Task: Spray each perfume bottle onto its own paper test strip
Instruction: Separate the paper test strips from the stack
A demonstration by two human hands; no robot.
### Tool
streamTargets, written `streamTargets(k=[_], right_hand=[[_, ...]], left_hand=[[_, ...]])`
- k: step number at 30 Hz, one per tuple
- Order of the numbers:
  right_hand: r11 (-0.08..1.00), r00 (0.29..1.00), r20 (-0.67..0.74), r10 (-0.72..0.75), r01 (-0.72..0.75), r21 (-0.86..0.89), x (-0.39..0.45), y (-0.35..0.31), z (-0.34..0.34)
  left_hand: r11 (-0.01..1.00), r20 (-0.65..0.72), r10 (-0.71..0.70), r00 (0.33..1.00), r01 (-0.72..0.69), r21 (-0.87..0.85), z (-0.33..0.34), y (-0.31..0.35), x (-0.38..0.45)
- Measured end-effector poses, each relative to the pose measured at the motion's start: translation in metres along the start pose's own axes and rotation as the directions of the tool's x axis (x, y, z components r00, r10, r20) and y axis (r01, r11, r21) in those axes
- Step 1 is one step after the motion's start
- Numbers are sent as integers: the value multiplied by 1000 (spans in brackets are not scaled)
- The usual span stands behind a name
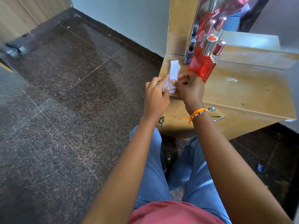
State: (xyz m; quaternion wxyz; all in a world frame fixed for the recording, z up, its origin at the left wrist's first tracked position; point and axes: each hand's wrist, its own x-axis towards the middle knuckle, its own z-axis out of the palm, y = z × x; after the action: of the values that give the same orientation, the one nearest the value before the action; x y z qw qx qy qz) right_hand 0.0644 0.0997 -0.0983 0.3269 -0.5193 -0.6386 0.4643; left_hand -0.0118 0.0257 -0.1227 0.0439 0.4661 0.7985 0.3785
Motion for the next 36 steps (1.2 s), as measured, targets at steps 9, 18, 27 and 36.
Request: streamTargets(k=[9, 18, 27, 36], right_hand=[[998, 998, 51, -49, 51, -37, 4, 3, -2], [975, 991, 53, -120, 128, -179, 5, -6, -4], [879, 945, 28, -326, 313, -358, -16, -14, -21], [957, 954, 221, -201, 240, -163, -31, -2, -84]], left_hand=[[994, 9, -63, 998, 63, -86, -3, 7, 0], [1000, -44, 11, 999, -12, -22, -2, 9, -5], [998, -48, -2, 999, 5, 61, -4, 20, -6], [972, -7, -150, 989, 148, 181, 0, 38, 11]])
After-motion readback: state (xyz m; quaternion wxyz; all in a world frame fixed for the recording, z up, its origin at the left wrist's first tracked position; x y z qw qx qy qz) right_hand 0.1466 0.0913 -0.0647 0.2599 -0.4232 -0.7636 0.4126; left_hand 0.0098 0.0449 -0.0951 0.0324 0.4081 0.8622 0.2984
